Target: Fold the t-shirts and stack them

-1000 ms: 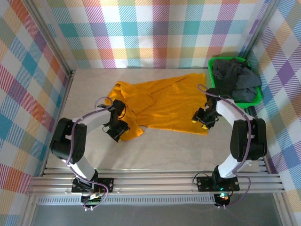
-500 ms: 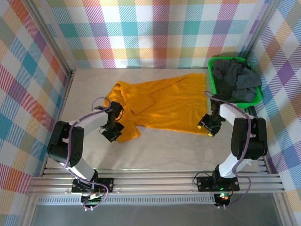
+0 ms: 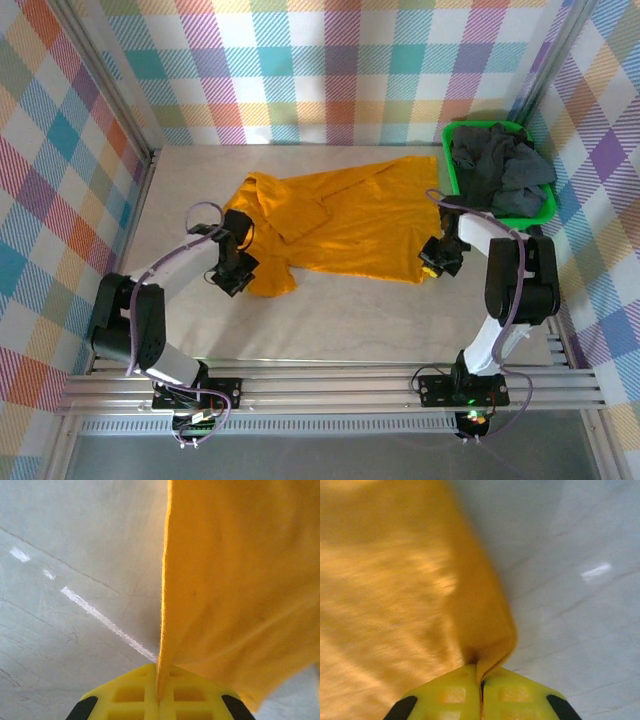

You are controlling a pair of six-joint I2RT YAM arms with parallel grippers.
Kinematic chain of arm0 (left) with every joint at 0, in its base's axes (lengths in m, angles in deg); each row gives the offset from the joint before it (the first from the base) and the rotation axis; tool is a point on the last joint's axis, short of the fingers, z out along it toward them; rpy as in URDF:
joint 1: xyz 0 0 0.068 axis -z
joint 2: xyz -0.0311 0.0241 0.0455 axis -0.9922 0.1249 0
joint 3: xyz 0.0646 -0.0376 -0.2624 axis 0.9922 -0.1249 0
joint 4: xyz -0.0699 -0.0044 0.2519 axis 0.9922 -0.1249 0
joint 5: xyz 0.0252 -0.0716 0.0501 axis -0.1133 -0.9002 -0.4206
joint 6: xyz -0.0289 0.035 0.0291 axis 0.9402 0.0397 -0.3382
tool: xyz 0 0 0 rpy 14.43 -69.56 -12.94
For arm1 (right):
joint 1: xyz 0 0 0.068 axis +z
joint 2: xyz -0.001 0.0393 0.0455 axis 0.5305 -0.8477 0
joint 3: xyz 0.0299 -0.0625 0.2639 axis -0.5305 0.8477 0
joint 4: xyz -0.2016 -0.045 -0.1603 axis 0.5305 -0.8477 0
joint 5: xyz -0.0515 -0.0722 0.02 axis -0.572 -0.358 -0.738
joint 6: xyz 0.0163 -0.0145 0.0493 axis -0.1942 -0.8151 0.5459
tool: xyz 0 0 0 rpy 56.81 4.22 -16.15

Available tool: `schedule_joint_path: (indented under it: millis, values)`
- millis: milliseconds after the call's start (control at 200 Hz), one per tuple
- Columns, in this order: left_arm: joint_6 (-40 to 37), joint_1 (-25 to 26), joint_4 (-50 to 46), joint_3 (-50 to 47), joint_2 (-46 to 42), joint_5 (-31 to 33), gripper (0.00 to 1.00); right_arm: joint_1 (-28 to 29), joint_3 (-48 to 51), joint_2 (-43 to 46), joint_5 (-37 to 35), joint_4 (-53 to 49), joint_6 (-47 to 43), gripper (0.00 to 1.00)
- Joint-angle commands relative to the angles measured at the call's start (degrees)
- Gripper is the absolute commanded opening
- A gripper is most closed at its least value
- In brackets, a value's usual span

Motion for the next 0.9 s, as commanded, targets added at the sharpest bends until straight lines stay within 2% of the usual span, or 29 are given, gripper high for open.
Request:
schedule_joint_path:
  millis: [0,200,320,400,540,730,895]
  values:
    - [-1.5,-2.7,-0.5,4.8,-4.9,0.2,0.00,2.9,-5.5,5.4,0.8,0.9,0.9,0.00]
    - [-2.1,-10.3,6.9,19.2,-8.0,-5.2,0.00,3.8,-23.9,8.9,1.9,1.5,-0.7,0.00]
    - [-2.2,-14.3,7.7,32.6,-6.6,-6.7,0.00,3.7,-36.8,8.0,2.7,1.8,-2.0,0.00]
    - [-2.1,-16.3,7.5,39.7,-6.7,-6.9,0.00,3.6,-41.9,9.1,3.5,3.3,-2.4,0.00]
    - [-2.2,-18.9,6.2,46.9,-10.7,-4.8,0.00,3.5,-41.8,15.9,3.9,8.6,-2.2,0.00]
    - [-3.6,-19.6,6.5,56.5,-15.4,-0.1,0.00,3.5,-37.2,28.2,3.8,14.6,-0.7,0.00]
    - [-2.4,-19.6,6.7,64.8,-10.9,-0.4,0.00,3.2,-39.9,27.3,8.2,12.4,4.1,0.00]
